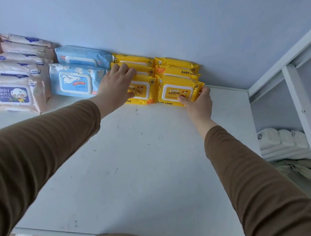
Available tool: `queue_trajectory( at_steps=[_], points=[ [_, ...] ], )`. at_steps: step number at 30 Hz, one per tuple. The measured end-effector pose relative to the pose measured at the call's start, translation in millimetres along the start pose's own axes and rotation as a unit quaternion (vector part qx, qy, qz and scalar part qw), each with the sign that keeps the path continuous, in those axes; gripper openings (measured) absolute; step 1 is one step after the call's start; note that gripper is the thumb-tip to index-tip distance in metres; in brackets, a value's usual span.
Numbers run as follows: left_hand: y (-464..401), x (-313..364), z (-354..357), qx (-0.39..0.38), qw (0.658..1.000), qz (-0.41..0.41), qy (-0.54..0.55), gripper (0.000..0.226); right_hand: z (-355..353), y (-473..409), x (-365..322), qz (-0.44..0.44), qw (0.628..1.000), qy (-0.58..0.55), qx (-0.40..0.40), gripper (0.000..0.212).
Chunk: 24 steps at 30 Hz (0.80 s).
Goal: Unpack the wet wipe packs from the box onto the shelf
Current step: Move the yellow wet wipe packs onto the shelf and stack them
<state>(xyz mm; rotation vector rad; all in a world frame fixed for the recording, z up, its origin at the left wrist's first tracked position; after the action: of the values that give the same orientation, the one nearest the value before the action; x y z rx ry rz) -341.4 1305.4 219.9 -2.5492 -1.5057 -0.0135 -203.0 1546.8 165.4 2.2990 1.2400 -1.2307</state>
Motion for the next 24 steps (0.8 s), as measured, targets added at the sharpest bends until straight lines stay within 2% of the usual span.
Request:
queue_trajectory(
  at_steps=[4, 10, 17, 24],
  points=[
    [14.9, 11.1, -7.4, 0.022, 1.0, 0.004, -0.002, 0.078, -11.8, 22.4, -9.5, 0.014, 0.999, 0.033, 0.026, 0.076],
    [76.4, 22.9, -16.8, 0.021, 0.999, 0.018, 0.044, 0.072, -29.5, 100.6, -25.6, -0.037, 0.997, 0.067, -0.01, 0.061],
    [210.4, 44.7, -25.4, -0.041, 0.991, 0.061, 0.11, 0.06, -62.7, 244.9, -44.6, -0.118, 0.984, 0.115, -0.061, 0.048],
    [362.7, 92.9, -37.0, -0.05, 0.976, 0.148, 0.149, 0.047, -127.7, 404.5, -35.7, -0.205, 0.961, 0.181, -0.046, 0.034]
  ],
)
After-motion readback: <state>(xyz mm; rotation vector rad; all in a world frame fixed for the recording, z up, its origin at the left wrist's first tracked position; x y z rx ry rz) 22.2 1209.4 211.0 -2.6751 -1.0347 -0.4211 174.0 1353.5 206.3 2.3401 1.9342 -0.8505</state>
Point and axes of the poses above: each hand's wrist, its own y-axis away from the middle knuckle, its own z-axis out of the palm, x = y × z, the point moved 6 cm from there along -y, towards the middle knuckle, and after that the axes turned 15 degrees about -z, right-handed, at the moved point
